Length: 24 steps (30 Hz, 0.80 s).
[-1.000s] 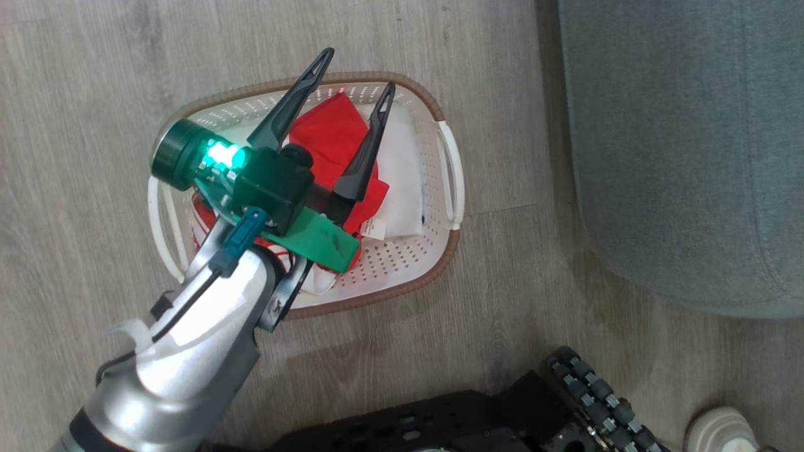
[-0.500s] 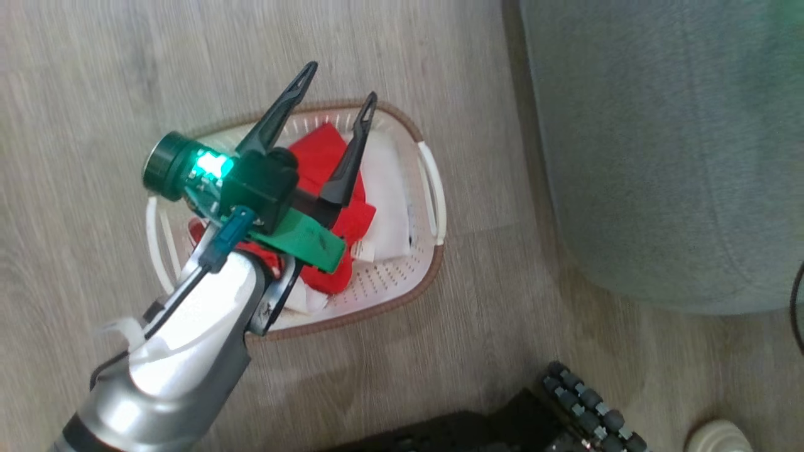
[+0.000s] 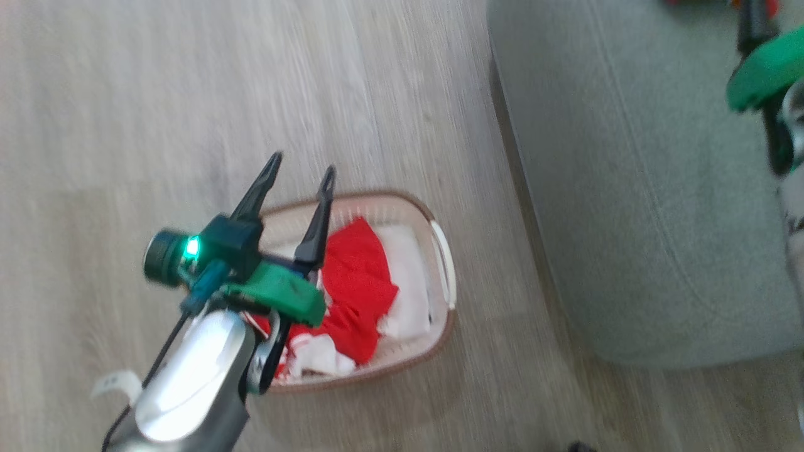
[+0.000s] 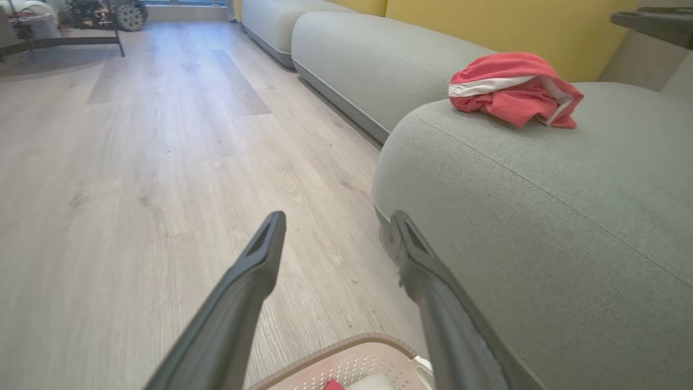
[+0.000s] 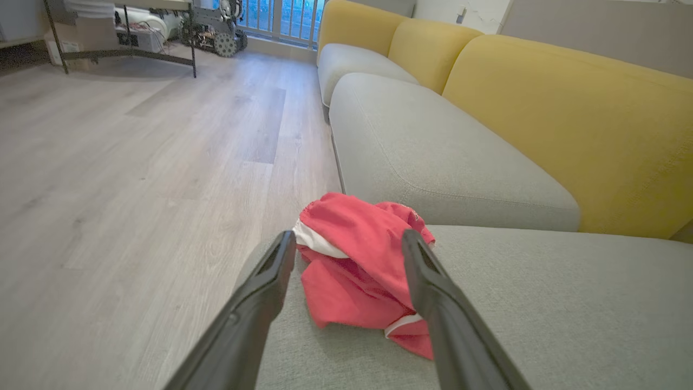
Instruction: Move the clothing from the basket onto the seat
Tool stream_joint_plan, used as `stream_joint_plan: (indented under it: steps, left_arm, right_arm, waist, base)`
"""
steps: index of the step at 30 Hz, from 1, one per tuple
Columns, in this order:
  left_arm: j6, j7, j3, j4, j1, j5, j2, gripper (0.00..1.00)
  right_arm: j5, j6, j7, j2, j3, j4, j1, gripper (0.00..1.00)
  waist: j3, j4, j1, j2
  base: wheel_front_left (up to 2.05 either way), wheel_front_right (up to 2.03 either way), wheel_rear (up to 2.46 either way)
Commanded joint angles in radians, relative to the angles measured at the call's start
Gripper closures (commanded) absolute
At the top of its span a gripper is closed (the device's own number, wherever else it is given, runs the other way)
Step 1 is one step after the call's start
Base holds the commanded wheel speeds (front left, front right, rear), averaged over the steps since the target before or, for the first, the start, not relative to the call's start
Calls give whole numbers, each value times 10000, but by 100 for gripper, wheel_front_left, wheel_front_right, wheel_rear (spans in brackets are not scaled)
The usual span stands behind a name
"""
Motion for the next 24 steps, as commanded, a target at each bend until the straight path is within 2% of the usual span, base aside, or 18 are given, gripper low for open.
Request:
stream_joint_plan:
  steps: [1,10,20,24]
  left_arm:
    - [92,-142,472,-200,172,-107,42,0]
    - [457,-206,1340,-265,1542,-400,-72,0]
    - [597,-209,2038,-359,2831,-352,-175,0]
    - [622,-209,2275,-350,3356,-356,-180,0]
  right_arm:
    - [267,-4,-64,-111,198,-471,300,0]
    - [1121,-4,-64,201,481,-2082,2489,0]
    - [791,-4,-64,1370,262,-4100,5365,0]
    - [224,-4,-64,1852,-63,-5028,6448,0]
  waist:
    - [-1113,510,1,0]
    - [-2617,1203,1,0]
    - [-3565,1875,1,0]
    - [-3825,2045,1,0]
  base:
    - [0,0,0]
    - [0,0,0]
    - [0,0,0]
    - [0,0,0]
